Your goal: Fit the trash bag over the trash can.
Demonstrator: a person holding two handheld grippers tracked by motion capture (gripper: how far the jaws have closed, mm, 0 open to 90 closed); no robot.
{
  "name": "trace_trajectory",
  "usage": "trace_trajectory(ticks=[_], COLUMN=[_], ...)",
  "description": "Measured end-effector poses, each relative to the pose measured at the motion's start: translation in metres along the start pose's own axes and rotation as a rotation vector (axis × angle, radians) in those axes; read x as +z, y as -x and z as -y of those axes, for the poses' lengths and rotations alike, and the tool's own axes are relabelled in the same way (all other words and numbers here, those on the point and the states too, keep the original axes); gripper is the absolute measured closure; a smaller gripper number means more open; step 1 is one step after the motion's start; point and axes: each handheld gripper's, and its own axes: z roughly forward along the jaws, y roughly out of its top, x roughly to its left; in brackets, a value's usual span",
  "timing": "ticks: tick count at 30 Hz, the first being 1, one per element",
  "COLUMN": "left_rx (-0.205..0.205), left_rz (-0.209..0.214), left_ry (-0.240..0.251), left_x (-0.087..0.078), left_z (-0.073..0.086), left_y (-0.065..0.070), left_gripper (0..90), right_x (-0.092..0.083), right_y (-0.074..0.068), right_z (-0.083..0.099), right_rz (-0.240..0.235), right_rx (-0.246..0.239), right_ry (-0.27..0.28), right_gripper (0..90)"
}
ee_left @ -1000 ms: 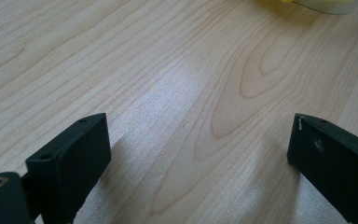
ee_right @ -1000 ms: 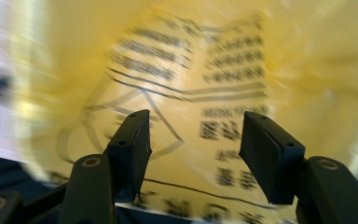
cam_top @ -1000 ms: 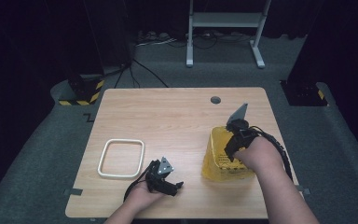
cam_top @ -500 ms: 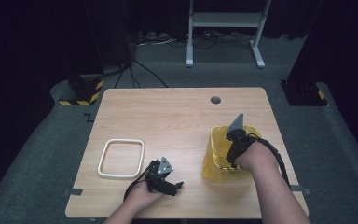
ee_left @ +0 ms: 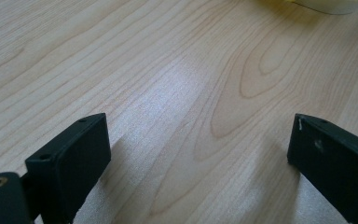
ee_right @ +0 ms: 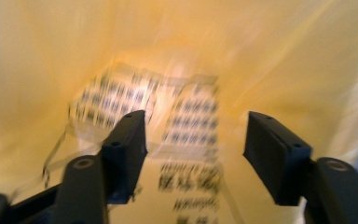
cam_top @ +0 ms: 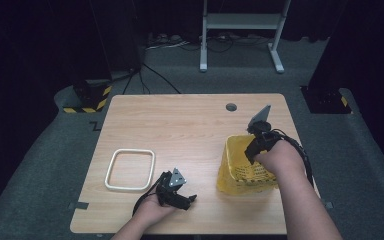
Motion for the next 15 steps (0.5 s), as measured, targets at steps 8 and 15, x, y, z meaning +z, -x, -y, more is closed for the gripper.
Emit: trace_trajectory(ticks=[8, 15], left_rx=[0.002, 0.002], left_rz=[0.004, 0.008], left_ry=[-0.002, 0.000], left_x=[0.000, 0.000], left_z=[0.000, 0.000], left_y=[0.000, -0.001], left_gripper=[6.0, 5.9], right_x=[0.012, 0.054], right_y=[0.008, -0.001], right_z=[-0.024, -0.032], right_rz=[0.039, 0.068], right_rx=[0.025, -0.030], right_ry=[0.093, 0.038], right_gripper=[34.9, 34.8])
